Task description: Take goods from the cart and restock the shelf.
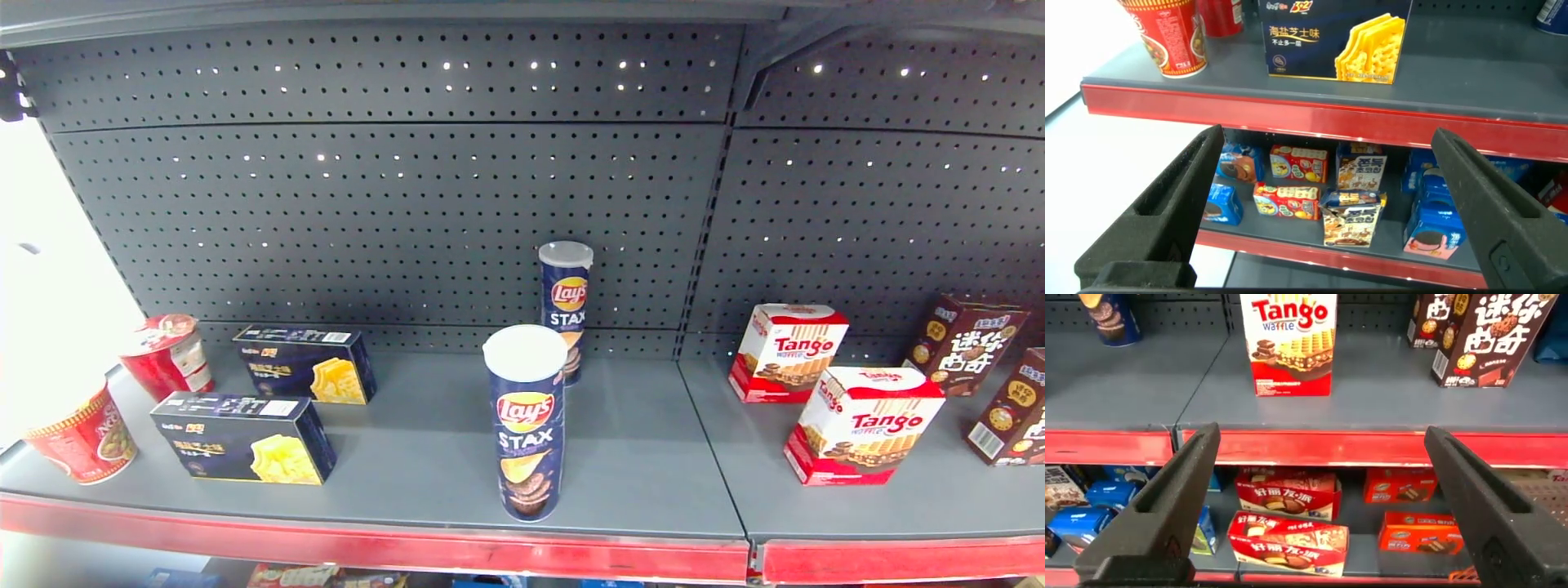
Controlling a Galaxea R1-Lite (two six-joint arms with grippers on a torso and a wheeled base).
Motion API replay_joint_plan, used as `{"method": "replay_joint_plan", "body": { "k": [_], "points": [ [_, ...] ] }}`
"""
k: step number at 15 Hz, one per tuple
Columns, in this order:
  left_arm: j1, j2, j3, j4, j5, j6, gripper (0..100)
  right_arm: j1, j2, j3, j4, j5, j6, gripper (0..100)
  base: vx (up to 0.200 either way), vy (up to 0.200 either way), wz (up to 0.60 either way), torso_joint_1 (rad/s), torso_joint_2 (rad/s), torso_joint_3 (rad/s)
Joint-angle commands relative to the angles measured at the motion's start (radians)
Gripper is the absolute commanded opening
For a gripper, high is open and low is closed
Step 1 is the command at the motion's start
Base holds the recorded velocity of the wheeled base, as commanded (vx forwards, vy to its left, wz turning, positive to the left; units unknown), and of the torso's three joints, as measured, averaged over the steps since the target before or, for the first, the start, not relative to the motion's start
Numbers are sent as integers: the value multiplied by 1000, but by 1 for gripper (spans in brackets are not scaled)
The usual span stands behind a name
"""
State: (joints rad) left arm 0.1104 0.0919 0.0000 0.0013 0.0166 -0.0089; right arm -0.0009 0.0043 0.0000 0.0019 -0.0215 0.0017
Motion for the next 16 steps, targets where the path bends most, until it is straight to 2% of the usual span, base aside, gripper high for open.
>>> {"method": "replay_joint_plan", "body": {
  "k": [1, 10, 11, 13, 14, 16],
  "points": [
    [0, 2, 0, 0, 0, 0, 100, 1, -4, 0, 1, 0, 0, 100, 0, 0, 0, 0, 0, 0],
    [0, 2, 0, 0, 0, 0, 100, 1, -4, 0, 1, 0, 0, 100, 0, 0, 0, 0, 0, 0],
    [0, 2, 0, 2, -9, 9, 100, 1, -4, 0, 1, 0, 0, 100, 0, 0, 0, 0, 0, 0],
    [-2, 2, 0, 0, -50, 47, 100, 1, -4, 0, 1, 0, 0, 100, 0, 0, 0, 0, 0, 0],
    [-17, 2, 0, 2, -56, 55, 100, 1, -4, 0, 1, 0, 0, 100, 0, 0, 0, 0, 0, 0],
    [-132, -6, 0, 2, -56, 55, 100, 1, -4, 0, 1, 0, 0, 100, 0, 0, 0, 0, 0, 0]
  ]
}}
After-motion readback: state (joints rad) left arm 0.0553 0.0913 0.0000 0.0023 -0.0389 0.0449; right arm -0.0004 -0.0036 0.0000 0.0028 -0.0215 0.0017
